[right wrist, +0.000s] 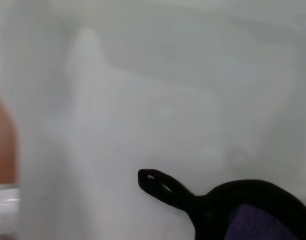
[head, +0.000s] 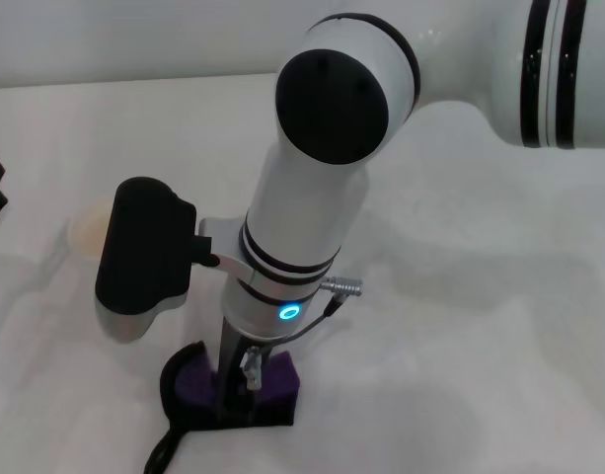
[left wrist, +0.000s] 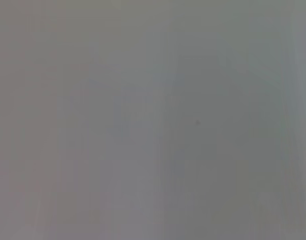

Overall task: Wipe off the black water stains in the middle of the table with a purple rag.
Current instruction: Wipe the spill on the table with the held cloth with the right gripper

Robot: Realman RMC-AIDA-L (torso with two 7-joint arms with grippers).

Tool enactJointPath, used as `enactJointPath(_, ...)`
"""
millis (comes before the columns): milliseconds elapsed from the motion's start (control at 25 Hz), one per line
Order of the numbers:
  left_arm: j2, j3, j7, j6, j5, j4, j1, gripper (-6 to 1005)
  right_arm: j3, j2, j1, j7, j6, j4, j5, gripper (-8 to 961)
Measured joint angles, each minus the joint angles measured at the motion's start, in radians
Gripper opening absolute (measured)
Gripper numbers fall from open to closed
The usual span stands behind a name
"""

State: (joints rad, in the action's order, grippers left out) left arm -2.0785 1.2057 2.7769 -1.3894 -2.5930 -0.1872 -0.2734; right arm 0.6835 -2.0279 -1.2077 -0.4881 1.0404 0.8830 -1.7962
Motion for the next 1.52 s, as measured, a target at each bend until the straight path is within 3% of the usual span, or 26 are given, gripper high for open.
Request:
enactJointPath(280,0.000,0.000,0.011,0.000,0.001,0.000,0.002,885,0.001,0.000,0.000,-0.005,-0.025,-0.015,0.003,76)
enactJointPath(560,0.000,-0.001,0.013,0.004,0.000,0.000,-0.001,884,-0.006,0.000,-0.026,0.016,-0.093,-0.115,-0.039,76)
enactJointPath(1080,0.000,-0.003,0.013,0.002,-0.011,0.000,-0.001,884,0.000,0.000,-0.022,0.266,-0.144,-0.197,-0.401,76)
enactJointPath(1240,0.000,-0.003,0.013,0.006,-0.011,0.000,-0.002,884,0.001,0.000,-0.014,0.253,-0.143,-0.186,-0.389,76)
enactJointPath(1520,0.000,-0.003,0.013,0.004,-0.012,0.000,-0.007,884,-0.012,0.000,0.003,0.129,-0.101,-0.073,-0.211,74)
